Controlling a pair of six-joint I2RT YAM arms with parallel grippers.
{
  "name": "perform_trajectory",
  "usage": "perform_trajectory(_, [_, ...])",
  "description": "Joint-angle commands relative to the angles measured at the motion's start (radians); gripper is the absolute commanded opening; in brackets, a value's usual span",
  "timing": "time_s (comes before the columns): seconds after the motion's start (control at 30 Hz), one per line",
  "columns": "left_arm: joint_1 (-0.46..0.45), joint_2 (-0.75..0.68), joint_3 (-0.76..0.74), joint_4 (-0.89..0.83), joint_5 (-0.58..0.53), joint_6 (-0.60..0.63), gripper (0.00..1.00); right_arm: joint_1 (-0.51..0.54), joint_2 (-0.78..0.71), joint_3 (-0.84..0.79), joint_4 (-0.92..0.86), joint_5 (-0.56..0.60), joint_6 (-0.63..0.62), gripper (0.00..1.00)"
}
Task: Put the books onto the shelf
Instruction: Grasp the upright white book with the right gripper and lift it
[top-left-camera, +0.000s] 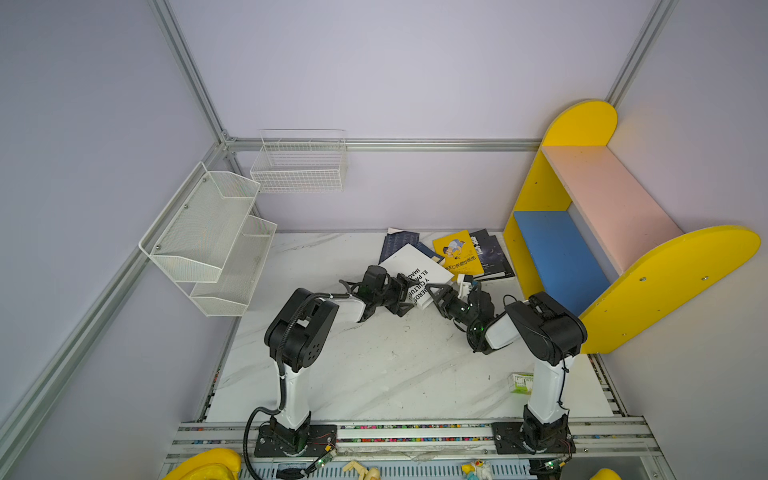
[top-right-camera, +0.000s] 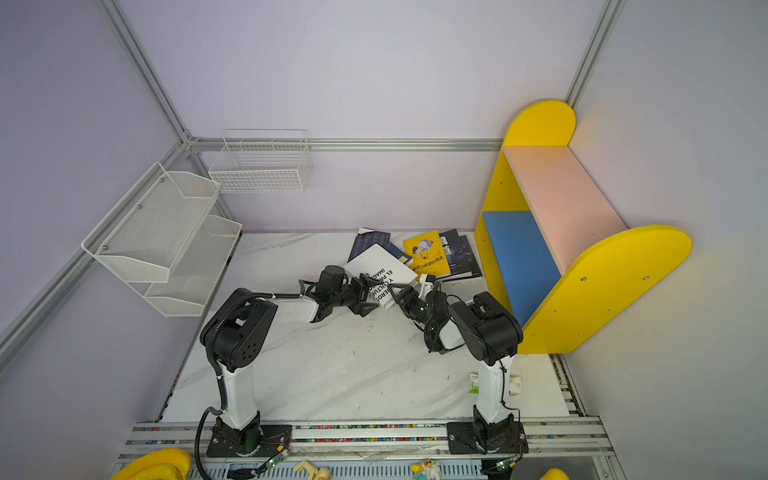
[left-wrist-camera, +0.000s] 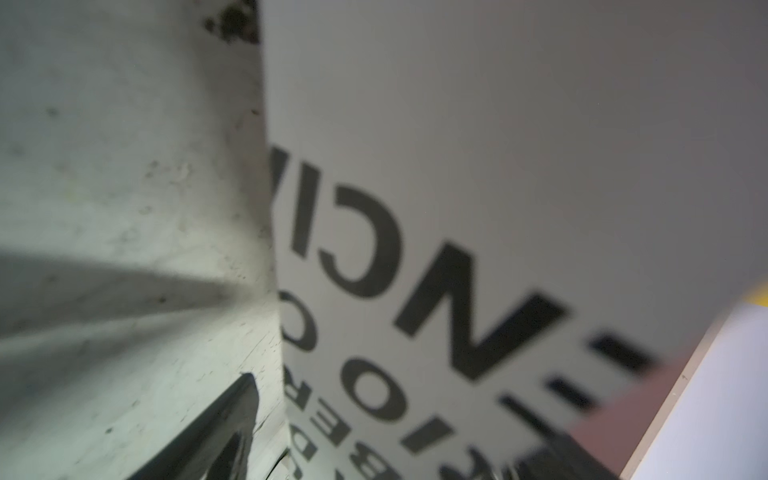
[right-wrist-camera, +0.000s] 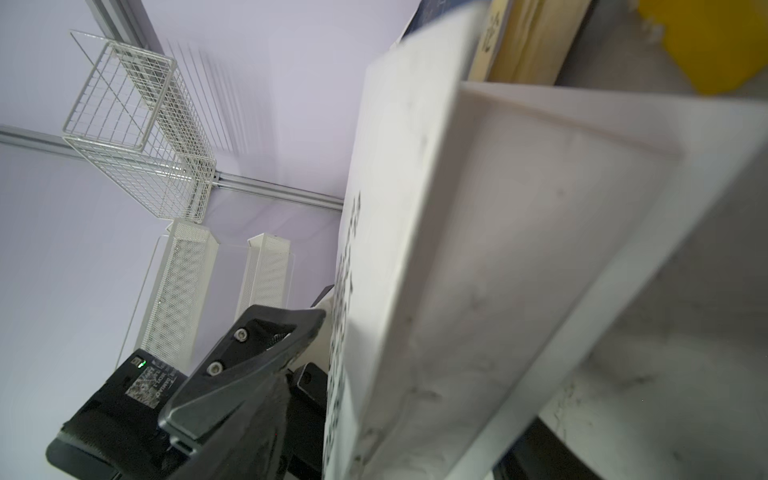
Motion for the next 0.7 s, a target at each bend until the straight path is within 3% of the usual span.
perform_trajectory(0.0, [-0.011, 0.009, 0.081, 0.033, -0.006, -0.005, 0.83, 0.006, 0.055, -0.029, 0.197, 0.006, 0.125, 0.73])
perform_trajectory(0.4, [-0.036, 0.038, 0.148, -0.006, -0.017, 0.009, 0.78, 0.061, 0.057, -0.049, 0.192, 0.085, 0.13, 0.73])
perform_trajectory(0.67, [-0.039, 0.033, 0.138, -0.024, -0.017, 0.012, 0.78, 0.059, 0.07, -0.046, 0.208, 0.119, 0.11, 0.63])
